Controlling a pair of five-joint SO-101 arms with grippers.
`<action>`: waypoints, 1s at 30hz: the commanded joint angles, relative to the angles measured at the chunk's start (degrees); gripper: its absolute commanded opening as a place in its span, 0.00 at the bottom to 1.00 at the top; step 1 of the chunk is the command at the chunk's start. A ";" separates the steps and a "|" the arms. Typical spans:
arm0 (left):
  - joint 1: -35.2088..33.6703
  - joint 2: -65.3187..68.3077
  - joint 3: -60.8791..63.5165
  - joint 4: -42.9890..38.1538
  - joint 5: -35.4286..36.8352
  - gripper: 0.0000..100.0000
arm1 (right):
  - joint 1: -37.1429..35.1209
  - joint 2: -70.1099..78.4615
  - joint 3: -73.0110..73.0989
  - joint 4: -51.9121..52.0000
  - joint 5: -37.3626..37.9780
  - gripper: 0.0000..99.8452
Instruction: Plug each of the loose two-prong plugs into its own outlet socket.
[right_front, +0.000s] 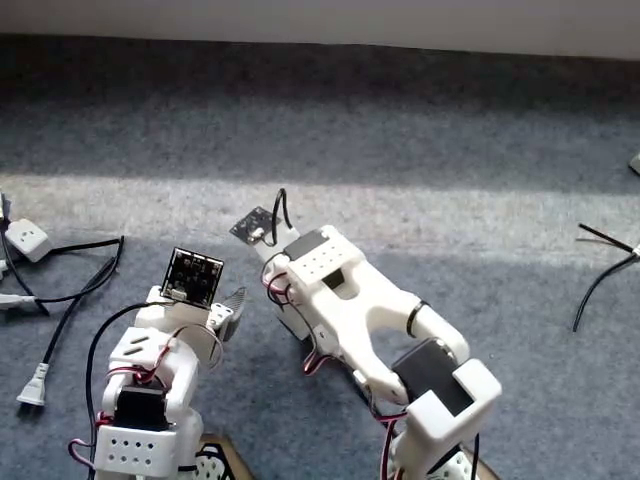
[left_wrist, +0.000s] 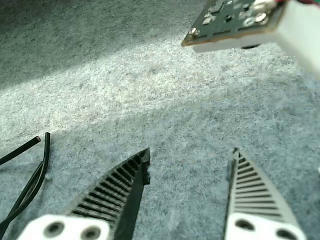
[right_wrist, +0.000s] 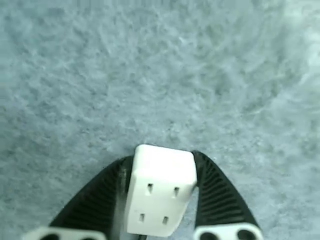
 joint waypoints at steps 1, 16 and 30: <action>-0.40 -0.31 1.01 -1.05 0.18 0.25 | 3.03 -3.12 -1.98 -2.33 -7.12 0.04; -0.40 -0.31 1.01 -0.97 0.18 0.25 | 11.65 -0.48 -15.52 -9.98 -33.23 0.03; -0.40 -0.31 1.01 -1.14 0.18 0.25 | 19.03 28.53 -53.58 12.26 -43.25 0.30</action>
